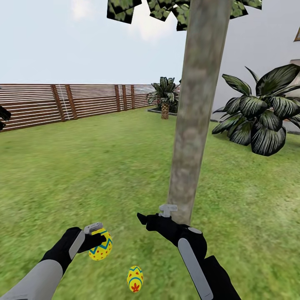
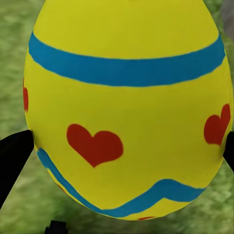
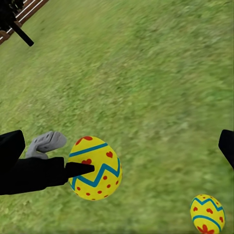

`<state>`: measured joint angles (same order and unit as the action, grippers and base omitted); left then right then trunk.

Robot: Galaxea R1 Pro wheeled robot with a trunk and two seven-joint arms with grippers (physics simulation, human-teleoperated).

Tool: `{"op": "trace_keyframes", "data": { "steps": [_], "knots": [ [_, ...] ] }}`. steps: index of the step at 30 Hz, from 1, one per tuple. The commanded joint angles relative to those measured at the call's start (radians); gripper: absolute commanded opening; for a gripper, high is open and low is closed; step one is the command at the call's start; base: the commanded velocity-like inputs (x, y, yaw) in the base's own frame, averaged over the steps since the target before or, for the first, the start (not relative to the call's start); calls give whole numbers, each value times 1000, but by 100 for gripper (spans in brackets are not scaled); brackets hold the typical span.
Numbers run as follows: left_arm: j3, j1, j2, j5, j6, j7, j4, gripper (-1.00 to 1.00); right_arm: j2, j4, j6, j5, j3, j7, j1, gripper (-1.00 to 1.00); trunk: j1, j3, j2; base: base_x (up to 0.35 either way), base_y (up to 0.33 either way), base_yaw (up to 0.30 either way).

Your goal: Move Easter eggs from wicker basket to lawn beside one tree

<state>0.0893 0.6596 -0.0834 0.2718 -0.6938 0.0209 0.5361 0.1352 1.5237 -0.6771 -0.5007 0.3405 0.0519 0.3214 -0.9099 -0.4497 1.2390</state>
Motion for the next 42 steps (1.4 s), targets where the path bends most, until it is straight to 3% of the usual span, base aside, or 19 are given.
{"op": "trace_keyframes", "data": {
  "steps": [1,42],
  "knots": [
    [3,1,0,6,-5,2,1,-100,0,1,-4,-7,0,5,1,100,-4,-4,8,0,0,0],
    [1,1,1,4,-3,2,1,-100,1,-8,-4,-9,2,6,1,100,-161,-133,295,0,0,0]
  ]
}}
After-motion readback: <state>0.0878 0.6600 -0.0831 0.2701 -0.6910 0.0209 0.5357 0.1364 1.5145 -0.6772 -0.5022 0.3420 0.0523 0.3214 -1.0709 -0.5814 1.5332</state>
